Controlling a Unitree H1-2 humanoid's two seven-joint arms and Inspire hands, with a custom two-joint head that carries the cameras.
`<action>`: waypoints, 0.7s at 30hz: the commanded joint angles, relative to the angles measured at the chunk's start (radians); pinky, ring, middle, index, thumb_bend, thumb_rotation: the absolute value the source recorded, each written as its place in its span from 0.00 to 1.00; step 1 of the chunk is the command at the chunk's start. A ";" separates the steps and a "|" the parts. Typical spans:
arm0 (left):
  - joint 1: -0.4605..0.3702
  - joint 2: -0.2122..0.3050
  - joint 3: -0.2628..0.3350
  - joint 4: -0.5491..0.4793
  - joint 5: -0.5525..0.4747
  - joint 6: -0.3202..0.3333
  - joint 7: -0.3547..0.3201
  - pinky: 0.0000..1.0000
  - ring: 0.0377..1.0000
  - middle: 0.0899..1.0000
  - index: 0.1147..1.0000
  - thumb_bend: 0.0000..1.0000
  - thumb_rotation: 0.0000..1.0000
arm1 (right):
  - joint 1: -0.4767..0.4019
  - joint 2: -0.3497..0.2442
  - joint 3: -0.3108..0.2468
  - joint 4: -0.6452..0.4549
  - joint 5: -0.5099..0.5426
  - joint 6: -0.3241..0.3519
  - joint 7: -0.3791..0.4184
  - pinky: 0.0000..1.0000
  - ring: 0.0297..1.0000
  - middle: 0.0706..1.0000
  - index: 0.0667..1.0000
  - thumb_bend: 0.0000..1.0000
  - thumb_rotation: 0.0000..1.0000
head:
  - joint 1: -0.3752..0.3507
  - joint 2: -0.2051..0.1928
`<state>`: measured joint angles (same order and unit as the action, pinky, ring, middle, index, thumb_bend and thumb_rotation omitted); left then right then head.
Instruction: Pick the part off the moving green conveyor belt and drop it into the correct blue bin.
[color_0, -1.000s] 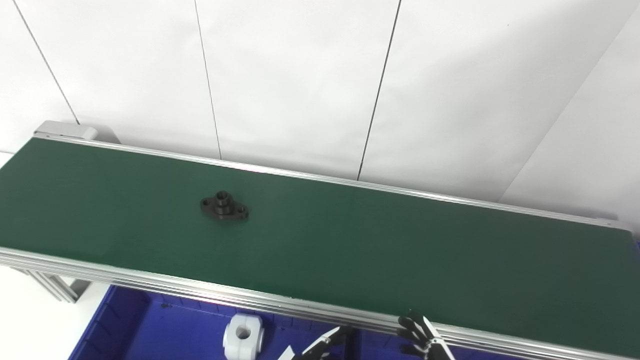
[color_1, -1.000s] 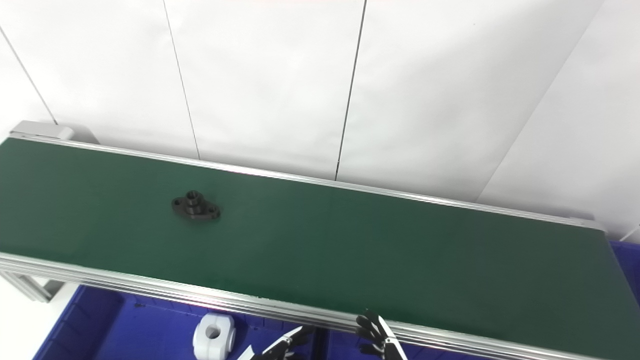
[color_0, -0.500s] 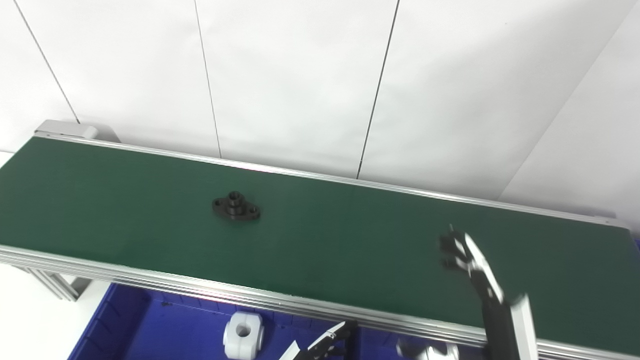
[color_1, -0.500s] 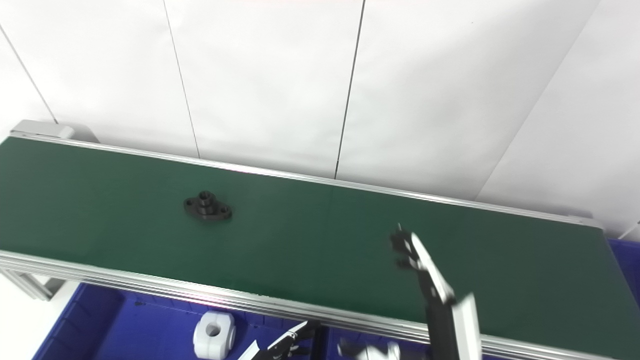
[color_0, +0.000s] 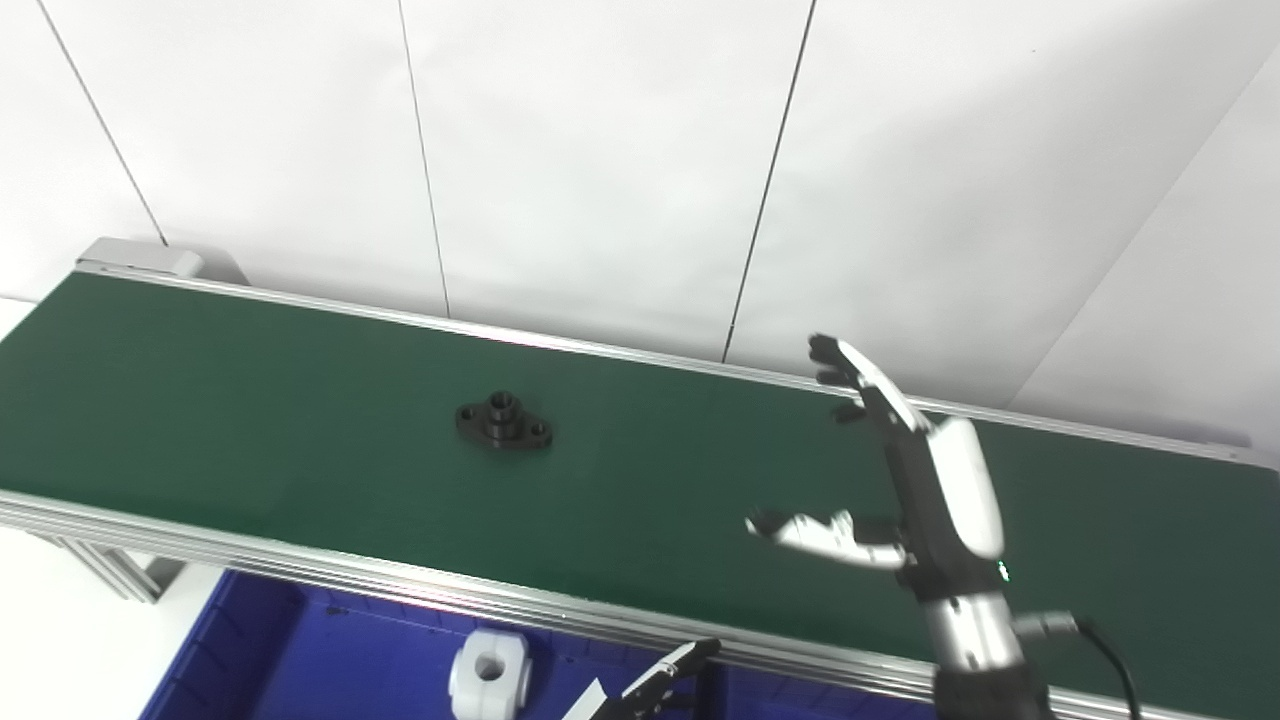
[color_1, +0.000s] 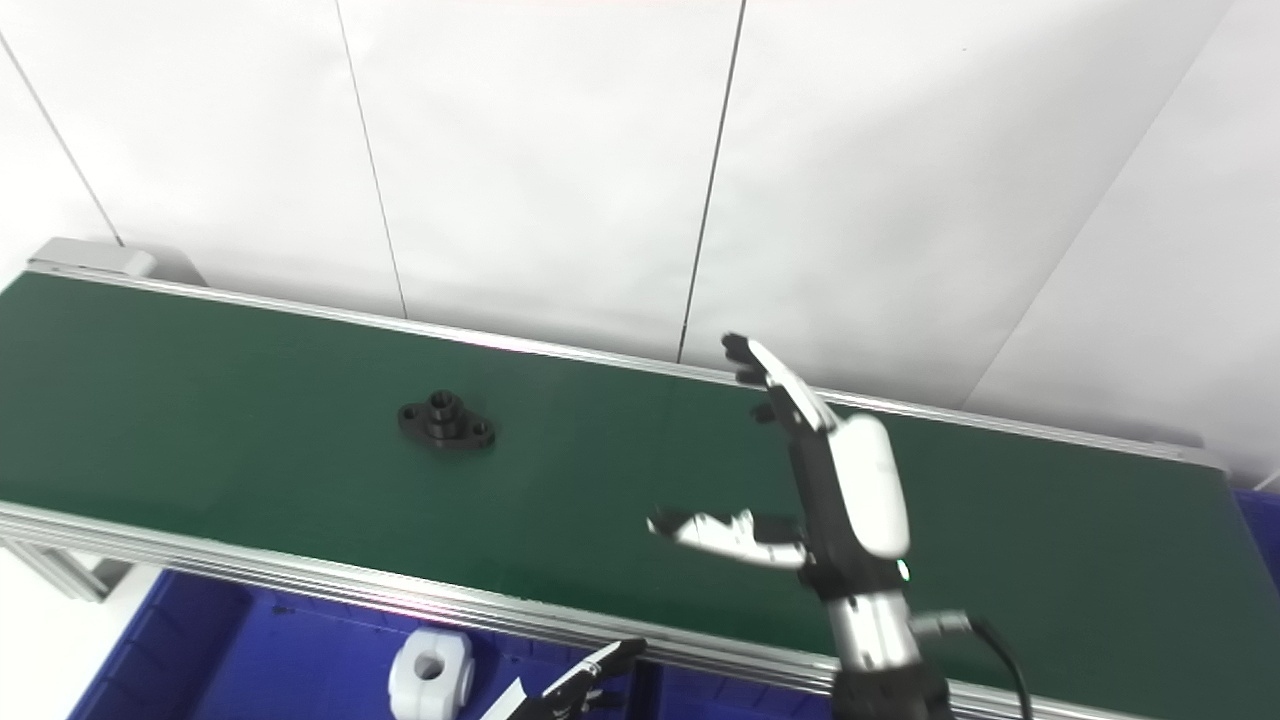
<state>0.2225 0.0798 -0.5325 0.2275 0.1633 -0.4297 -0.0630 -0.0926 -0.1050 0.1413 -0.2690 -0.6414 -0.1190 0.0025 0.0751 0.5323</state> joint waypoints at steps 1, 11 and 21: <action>-0.014 -0.018 -0.005 -0.014 -0.001 -0.040 -0.003 0.85 0.95 0.97 0.92 0.94 0.86 | -0.053 0.005 0.011 0.007 -0.030 0.039 0.015 0.60 0.73 0.81 0.86 0.91 0.62 | 0.001 -0.003; -0.020 -0.029 -0.019 -0.005 0.018 -0.040 0.003 0.82 0.93 0.96 0.92 0.93 0.87 | -0.228 0.032 0.084 0.155 -0.149 0.159 0.049 0.54 0.68 0.80 0.86 0.95 0.56 | 0.008 -0.021; -0.028 -0.037 -0.055 -0.010 0.049 -0.040 0.029 0.80 0.93 0.95 0.92 0.91 0.86 | -0.364 0.056 0.178 0.338 -0.252 0.225 0.049 0.56 0.71 0.80 0.86 0.95 0.56 | 0.003 -0.015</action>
<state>0.2050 0.0650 -0.5696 0.2367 0.2058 -0.4313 -0.0465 -0.4115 -0.0621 0.3175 0.0835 -0.8859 0.0825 0.0701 0.0767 0.5139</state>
